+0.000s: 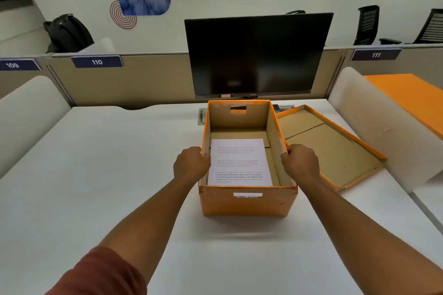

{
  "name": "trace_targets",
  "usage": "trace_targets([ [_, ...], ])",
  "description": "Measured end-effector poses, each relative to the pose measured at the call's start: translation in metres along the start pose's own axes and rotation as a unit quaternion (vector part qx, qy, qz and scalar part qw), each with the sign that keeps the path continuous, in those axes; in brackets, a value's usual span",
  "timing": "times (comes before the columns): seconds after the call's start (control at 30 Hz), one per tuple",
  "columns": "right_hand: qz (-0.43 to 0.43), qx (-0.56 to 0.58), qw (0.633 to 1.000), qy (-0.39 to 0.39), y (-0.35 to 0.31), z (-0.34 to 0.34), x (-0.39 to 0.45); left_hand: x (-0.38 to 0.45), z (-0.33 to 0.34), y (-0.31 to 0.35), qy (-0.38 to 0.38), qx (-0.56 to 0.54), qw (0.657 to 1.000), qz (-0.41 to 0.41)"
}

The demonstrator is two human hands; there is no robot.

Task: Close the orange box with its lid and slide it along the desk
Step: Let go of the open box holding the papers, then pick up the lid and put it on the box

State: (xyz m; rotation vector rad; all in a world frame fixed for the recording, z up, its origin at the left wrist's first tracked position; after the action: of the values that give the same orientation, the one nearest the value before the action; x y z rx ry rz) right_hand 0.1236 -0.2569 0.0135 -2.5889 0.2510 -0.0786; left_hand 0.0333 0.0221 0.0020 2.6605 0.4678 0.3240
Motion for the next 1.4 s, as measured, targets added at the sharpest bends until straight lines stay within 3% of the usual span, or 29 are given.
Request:
trace_targets([
  [0.27,-0.024,0.019,0.998,0.050,-0.007,-0.003,-0.027,-0.021,-0.011,-0.017,0.031,-0.021,0.999,0.008],
  [0.53,-0.067,0.022,0.997,0.034,-0.021,0.014,-0.064,-0.052,-0.029,-0.049,0.061,-0.026,0.998,-0.014],
  [0.93,-0.051,0.054,0.997,0.031,-0.023,0.017,-0.080,-0.055,-0.034,-0.061,0.026,-0.034,0.999,-0.013],
  [1.13,-0.051,0.047,0.996,0.053,-0.003,-0.005,-0.070,-0.035,-0.038,-0.005,0.078,-0.057,0.994,0.056],
  [1.3,-0.037,0.022,0.998,0.055,0.032,-0.020,-0.047,-0.027,-0.019,0.065,0.033,-0.071,0.981,0.176],
  [1.4,-0.032,0.007,0.998,0.050,0.056,-0.026,-0.029,-0.023,0.000,0.100,0.006,-0.089,0.975,0.204],
])
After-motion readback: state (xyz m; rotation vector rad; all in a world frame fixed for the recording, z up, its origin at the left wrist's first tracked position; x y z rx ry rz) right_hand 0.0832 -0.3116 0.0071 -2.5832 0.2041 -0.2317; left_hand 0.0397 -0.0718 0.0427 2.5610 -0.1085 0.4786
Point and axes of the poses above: each hand's wrist, its own x-axis towards the middle knuckle, its own z-axis out of the palm, y = z × x, the point moved 4 cm from there along x, towards the middle knuckle, and after that the axes turned 13 degrees about z, right-handed, at the moved point
